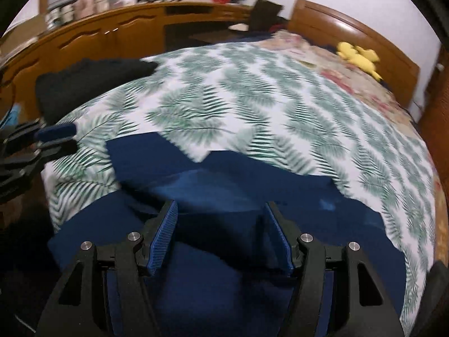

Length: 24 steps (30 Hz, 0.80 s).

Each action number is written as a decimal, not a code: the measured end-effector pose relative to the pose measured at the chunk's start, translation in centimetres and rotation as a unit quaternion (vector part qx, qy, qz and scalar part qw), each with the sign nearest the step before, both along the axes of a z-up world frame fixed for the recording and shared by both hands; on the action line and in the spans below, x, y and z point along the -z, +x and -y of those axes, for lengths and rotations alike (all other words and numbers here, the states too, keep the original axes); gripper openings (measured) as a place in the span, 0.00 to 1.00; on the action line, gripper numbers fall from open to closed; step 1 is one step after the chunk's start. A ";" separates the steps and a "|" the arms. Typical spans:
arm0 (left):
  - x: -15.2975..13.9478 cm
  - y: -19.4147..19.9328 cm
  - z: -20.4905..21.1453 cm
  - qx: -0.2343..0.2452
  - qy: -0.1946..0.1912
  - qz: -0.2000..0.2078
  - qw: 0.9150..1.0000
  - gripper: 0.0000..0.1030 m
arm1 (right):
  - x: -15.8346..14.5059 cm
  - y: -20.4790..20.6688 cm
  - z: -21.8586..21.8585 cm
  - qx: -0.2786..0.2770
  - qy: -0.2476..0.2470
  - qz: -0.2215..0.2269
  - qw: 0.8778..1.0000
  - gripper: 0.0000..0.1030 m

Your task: Fold large clothes

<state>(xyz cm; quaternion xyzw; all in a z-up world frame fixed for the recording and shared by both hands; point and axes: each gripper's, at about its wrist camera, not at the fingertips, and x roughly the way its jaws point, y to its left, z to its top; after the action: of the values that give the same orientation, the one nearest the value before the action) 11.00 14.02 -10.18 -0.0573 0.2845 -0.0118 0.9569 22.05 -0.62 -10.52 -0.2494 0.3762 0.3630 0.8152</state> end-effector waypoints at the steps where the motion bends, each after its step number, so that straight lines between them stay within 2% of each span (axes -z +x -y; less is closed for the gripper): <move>1: 0.0 0.0 -0.1 -0.001 -0.001 -0.001 1.000 0.26 | 0.1 -0.4 -0.4 -0.010 -0.003 0.000 1.000 0.62; 7: 0.1 -0.1 -0.5 -0.004 -0.005 -0.001 1.000 0.26 | 1.1 -1.2 -1.6 -0.039 -0.024 -0.012 0.999 0.62; 12: 0.1 -0.1 -0.6 -0.003 -0.003 -0.002 1.000 0.26 | 2.6 -0.2 -2.0 -0.034 -0.063 0.000 0.997 0.62; 15: 0.3 0.0 -0.6 -0.002 -0.001 -0.004 1.000 0.26 | 3.3 1.6 -1.9 -0.021 -0.069 -0.004 0.997 0.62; 17: 0.3 0.1 -0.4 -0.001 0.000 -0.005 1.000 0.26 | 3.6 2.6 -2.0 -0.023 -0.068 -0.011 0.997 0.49; 19: 0.4 0.3 -0.2 -0.001 0.001 -0.007 1.000 0.26 | 3.9 3.5 -2.2 -0.025 -0.070 -0.017 0.997 0.19; 20: 0.4 0.4 -0.1 0.000 0.002 -0.008 1.000 0.26 | 3.9 3.8 -2.4 -0.025 -0.071 -0.010 0.997 0.11; 21: 0.5 0.4 0.0 0.001 0.002 -0.009 1.000 0.26 | 3.7 3.9 -2.5 -0.022 -0.070 0.005 0.997 0.06; 23: 0.5 0.5 0.1 0.003 0.003 -0.009 1.000 0.26 | 2.7 4.5 -2.4 0.005 -0.057 0.043 0.997 0.04; 24: 0.5 0.5 0.3 0.004 0.004 -0.009 1.000 0.26 | 1.2 5.2 -1.9 0.048 -0.034 0.084 0.995 0.04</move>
<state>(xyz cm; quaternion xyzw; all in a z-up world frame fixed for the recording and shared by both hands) 11.55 13.77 -10.66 -0.0524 0.2938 -0.0141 0.9543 27.27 1.29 -11.73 -0.2886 0.3298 0.2880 0.8515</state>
